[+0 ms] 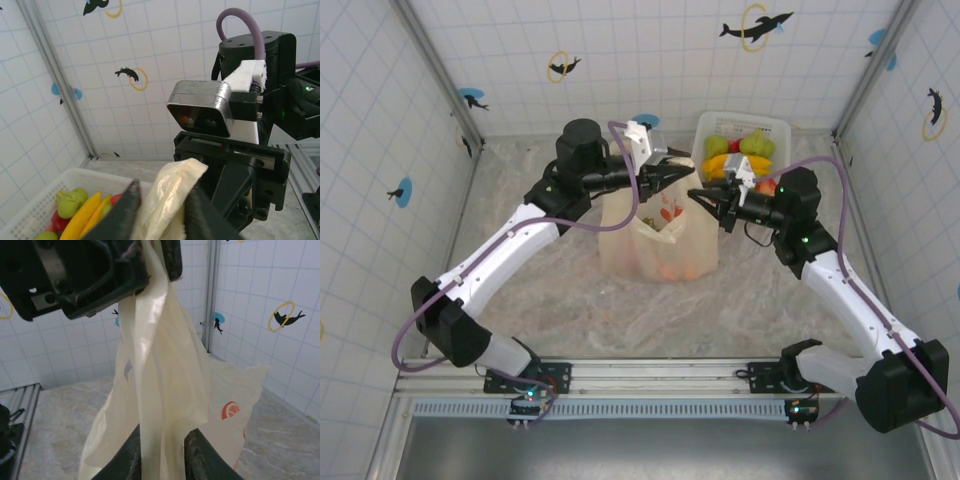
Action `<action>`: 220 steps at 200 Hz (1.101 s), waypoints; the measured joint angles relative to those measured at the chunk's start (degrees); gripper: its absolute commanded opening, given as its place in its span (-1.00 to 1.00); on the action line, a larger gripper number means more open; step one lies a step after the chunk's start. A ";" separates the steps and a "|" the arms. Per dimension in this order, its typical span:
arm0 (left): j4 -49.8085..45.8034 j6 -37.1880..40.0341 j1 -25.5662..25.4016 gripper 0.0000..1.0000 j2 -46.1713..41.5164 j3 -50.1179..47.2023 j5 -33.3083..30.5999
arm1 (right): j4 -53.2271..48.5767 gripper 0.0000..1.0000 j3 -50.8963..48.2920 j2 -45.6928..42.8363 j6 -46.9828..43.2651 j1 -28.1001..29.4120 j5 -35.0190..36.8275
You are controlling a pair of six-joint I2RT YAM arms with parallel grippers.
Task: Place the fake fruits into the plastic bag and tie a complex knot
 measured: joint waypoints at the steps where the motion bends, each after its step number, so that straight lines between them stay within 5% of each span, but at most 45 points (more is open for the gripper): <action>1: 0.00 0.09 0.00 -0.93 0.00 0.00 0.02 | 0.00 -0.30 0.00 0.00 -0.31 -0.04 -0.11; 41: -1.09 0.39 1.20 -1.00 -1.05 0.09 3.82 | -2.99 0.63 0.52 -0.81 -2.47 -3.69 -3.78; 100: -4.24 1.31 3.76 -1.00 -1.49 1.38 12.11 | -5.64 0.78 11.19 2.25 -7.48 -1.36 -11.93; 129: -5.49 2.19 3.76 -1.00 -1.49 1.38 14.71 | -5.77 0.53 15.98 7.87 -8.74 1.79 -14.12; 186: -5.66 2.36 3.76 -1.00 -1.49 1.60 16.39 | -8.15 -0.53 18.58 12.87 -10.32 5.16 -16.24; 220: -5.66 2.34 4.00 -1.00 -1.49 1.60 16.44 | -8.15 -0.69 16.52 11.61 -10.56 5.81 -15.80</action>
